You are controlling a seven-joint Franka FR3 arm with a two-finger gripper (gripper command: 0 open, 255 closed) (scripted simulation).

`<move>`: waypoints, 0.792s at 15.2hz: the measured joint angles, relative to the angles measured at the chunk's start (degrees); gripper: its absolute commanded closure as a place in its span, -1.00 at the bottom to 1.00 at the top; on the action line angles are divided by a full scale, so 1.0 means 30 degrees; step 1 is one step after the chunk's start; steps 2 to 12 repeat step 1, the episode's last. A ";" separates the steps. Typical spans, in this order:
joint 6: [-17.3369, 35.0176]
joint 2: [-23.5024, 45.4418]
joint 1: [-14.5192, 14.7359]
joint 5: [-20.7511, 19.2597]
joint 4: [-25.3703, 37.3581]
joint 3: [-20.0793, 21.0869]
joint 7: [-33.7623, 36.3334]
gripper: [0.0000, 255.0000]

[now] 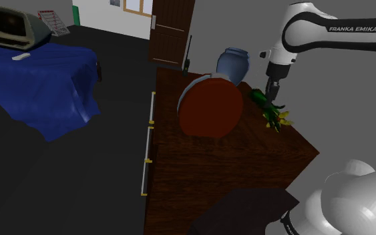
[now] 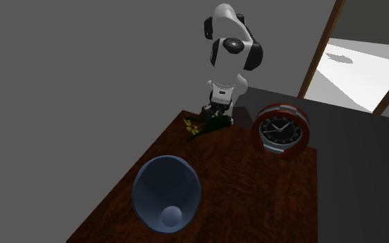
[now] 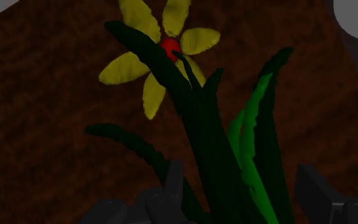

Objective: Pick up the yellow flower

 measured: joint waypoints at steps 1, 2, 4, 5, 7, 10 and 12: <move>-0.0165 -0.0044 0.0009 0.0020 0.0120 0.0042 0.0008 1.00; -0.0165 -0.0044 0.0009 0.0020 0.0120 0.0042 0.0008 1.00; -0.0165 -0.0044 0.0009 0.0020 0.0120 0.0042 0.0008 1.00; -0.0165 -0.0044 0.0009 0.0020 0.0120 0.0042 0.0008 1.00; -0.0165 -0.0044 0.0009 0.0020 0.0120 0.0042 0.0008 1.00; -0.0165 -0.0044 0.0009 0.0020 0.0120 0.0042 0.0008 1.00; -0.0165 -0.0044 0.0009 0.0020 0.0120 0.0042 0.0008 1.00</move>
